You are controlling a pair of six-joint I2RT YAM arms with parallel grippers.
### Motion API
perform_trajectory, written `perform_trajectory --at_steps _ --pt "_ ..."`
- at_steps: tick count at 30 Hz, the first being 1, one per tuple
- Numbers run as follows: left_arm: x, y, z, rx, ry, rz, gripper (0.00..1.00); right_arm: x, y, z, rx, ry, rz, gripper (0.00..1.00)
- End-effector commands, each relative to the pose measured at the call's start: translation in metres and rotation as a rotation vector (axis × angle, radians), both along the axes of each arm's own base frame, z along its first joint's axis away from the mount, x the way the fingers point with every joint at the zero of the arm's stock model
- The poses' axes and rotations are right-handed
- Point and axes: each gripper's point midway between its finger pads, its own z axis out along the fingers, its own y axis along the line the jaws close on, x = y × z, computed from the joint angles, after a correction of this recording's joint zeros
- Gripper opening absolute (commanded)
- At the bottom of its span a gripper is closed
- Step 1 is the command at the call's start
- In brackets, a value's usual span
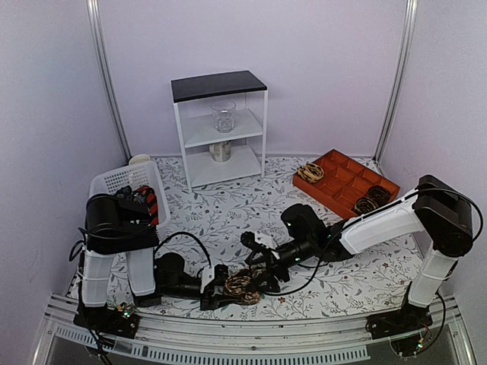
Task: Roll the ties
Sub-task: Roll the tie at the center of the board.
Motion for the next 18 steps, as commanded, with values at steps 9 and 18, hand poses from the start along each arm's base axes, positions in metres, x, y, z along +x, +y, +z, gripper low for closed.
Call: perform_trajectory --at_steps 9,18 --pt "0.011 0.010 0.019 -0.107 -0.040 0.074 0.50 -0.011 -0.001 -0.015 -0.121 0.059 0.016 0.96" --pt "0.013 0.015 0.018 -0.093 -0.050 0.092 0.50 -0.007 0.007 -0.027 -0.197 -0.072 -0.119 0.86"
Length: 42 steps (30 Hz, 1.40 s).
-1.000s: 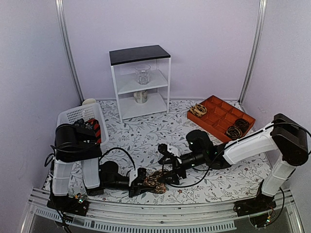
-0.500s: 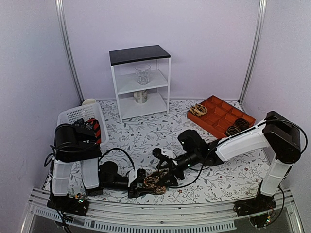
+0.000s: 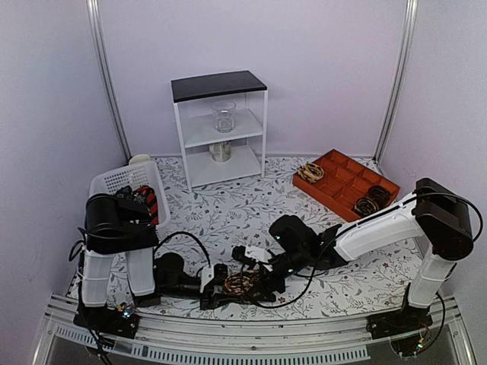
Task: Roll the ties
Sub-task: Roll the tie at the center of the board.
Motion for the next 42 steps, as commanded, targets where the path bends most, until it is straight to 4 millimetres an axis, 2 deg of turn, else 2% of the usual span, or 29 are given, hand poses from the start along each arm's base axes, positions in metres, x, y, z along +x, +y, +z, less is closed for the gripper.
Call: perform_trajectory --at_steps 1,4,9,13,25,32,36,42 --pt "0.010 0.013 0.018 -0.098 -0.050 0.074 0.50 0.014 0.006 -0.003 -0.034 -0.111 -0.104 0.85" --pt "0.011 0.013 0.018 -0.095 -0.051 0.079 0.49 0.011 0.009 -0.005 -0.036 -0.162 -0.120 0.84" --pt "0.012 0.014 0.016 -0.090 -0.051 0.088 0.48 0.006 0.016 0.008 -0.002 -0.183 -0.128 0.92" --pt "0.014 0.015 0.017 -0.090 -0.053 0.098 0.47 -0.003 0.015 0.012 0.013 -0.165 -0.103 0.95" --pt "0.018 0.016 0.018 -0.090 -0.057 0.124 0.45 -0.016 0.011 0.027 0.039 -0.119 -0.074 0.98" --pt "0.017 0.016 0.020 -0.096 -0.052 0.120 0.45 0.005 0.010 0.002 -0.044 -0.172 -0.165 0.96" --pt "0.016 0.016 0.020 -0.098 -0.048 0.113 0.45 0.008 0.013 -0.006 -0.066 -0.203 -0.177 0.92" --pt "0.015 0.019 0.021 -0.093 -0.046 0.121 0.54 0.002 0.013 -0.018 -0.084 -0.203 -0.153 0.85"
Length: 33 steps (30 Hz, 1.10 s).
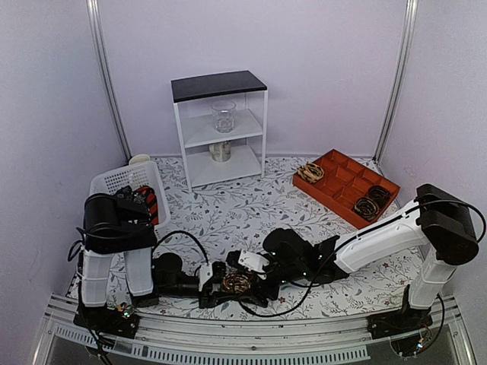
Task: Roll the ties
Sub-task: Roll the tie at the center of the board.
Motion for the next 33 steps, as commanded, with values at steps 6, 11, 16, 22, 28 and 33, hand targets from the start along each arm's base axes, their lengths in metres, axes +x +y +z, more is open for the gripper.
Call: perform_trajectory --at_steps 6,11,16,22,28,33 --pt "0.002 0.018 0.022 -0.099 -0.025 0.062 0.59 0.004 0.000 -0.014 -0.031 -0.034 -0.027 0.71" --pt "0.000 0.025 0.031 -0.109 -0.025 0.073 0.54 0.002 -0.001 -0.006 -0.010 -0.032 -0.021 0.65" --pt "0.003 0.025 0.034 -0.117 -0.027 0.086 0.43 -0.006 0.003 0.005 0.026 -0.001 0.009 0.71" --pt "0.007 0.021 0.035 -0.128 -0.024 0.096 0.40 -0.006 0.005 0.007 0.031 -0.001 -0.016 0.88" --pt "0.008 0.022 0.034 -0.127 -0.017 0.109 0.40 -0.003 0.006 0.004 0.016 -0.038 -0.052 0.93" --pt "0.008 0.021 0.033 -0.125 -0.020 0.104 0.40 0.009 0.005 -0.003 -0.008 -0.086 -0.104 0.91"
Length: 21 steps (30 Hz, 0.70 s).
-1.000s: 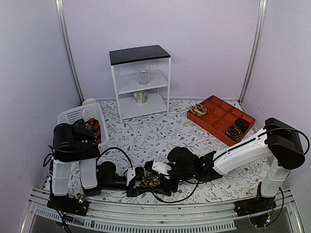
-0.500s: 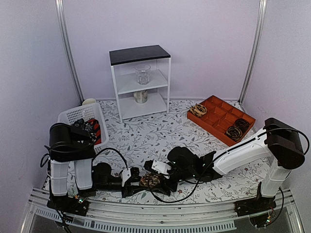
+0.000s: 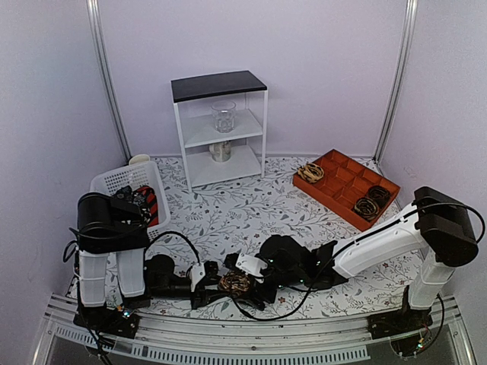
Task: Roll the ties
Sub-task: Roll the tie at the center of the board.
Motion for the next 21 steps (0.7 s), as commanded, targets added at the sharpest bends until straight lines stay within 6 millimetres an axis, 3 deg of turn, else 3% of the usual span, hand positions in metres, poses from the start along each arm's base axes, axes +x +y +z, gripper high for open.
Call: perform_trajectory --at_steps 1,4,8,15,21 --pt "0.007 -0.003 0.035 -0.160 -0.046 0.029 0.39 0.011 0.002 0.000 0.003 -0.054 -0.056 0.89" --pt "0.006 -0.004 0.034 -0.162 -0.042 0.020 0.39 0.011 0.005 0.001 0.018 -0.062 -0.041 0.81" --pt "0.006 -0.005 0.029 -0.154 -0.032 0.021 0.38 0.009 0.009 -0.003 0.011 -0.061 -0.021 0.56" --pt "0.007 -0.002 0.028 -0.145 -0.033 0.035 0.40 -0.001 0.005 -0.015 -0.008 -0.016 0.015 0.47" --pt "0.011 0.009 0.037 -0.156 -0.028 0.090 0.54 0.001 -0.002 -0.020 -0.040 -0.006 -0.016 0.50"
